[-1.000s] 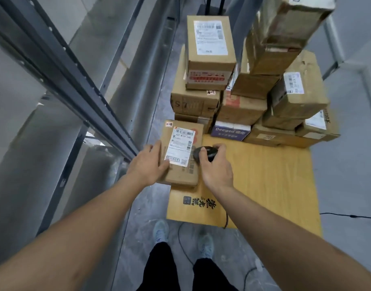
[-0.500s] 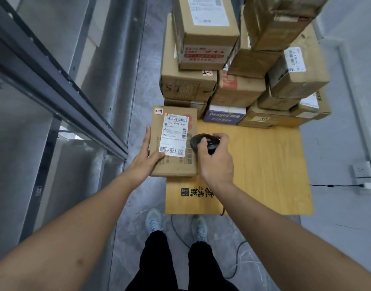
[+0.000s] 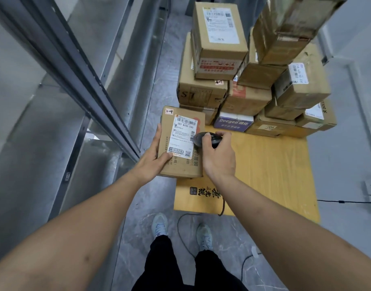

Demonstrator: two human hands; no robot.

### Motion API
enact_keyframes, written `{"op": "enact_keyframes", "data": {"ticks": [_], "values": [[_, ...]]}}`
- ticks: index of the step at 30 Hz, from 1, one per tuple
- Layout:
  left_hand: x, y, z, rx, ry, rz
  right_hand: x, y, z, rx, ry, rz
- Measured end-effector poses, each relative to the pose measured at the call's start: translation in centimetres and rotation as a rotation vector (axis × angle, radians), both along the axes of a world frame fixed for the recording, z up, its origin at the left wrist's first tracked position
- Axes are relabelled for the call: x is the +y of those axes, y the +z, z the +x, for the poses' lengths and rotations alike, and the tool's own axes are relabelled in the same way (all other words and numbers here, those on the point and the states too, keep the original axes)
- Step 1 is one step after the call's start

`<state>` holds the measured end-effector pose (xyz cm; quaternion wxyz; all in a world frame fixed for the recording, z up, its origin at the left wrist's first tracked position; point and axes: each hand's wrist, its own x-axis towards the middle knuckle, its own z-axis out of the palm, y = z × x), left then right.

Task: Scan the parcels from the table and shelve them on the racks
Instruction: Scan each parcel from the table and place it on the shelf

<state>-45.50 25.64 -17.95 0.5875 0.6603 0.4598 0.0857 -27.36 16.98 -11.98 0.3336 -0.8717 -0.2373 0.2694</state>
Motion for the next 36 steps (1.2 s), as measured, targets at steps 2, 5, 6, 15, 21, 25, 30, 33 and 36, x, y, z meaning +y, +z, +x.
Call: {"op": "enact_keyframes", "data": {"ticks": [2,5,6,15,21,25,30,33,36], "values": [[-0.5,1.6,-0.5,0.002,0.001,0.06,0.1,1.4,-0.4,0.044,-0.004,0.047],[-1.7,3.9,-1.1,0.061,0.029,0.184,0.3,3.5,-0.8,0.14,-0.028,0.118],[-2.2,4.6,-1.2,0.074,0.053,0.219,0.4,4.2,-0.8,0.18,-0.037,0.143],[-9.9,10.2,-0.9,0.111,0.403,0.382,-1.9,11.6,0.5,0.355,0.164,0.315],[-15.2,14.3,-1.4,0.17,0.572,0.476,-4.7,16.1,0.5,0.408,0.342,0.352],[-18.1,15.9,-2.5,0.179,0.666,0.525,-5.9,18.1,-0.4,0.445,0.401,0.368],[-21.0,17.4,-4.5,0.213,0.718,0.546,-7.3,20.3,-2.2,0.484,0.481,0.391],[-23.3,18.4,-5.4,0.258,0.759,0.569,-8.1,20.6,-3.4,0.53,0.528,0.381],[-25.6,19.1,-6.4,0.254,0.79,0.596,-8.7,20.4,-4.8,0.534,0.559,0.375]]}}
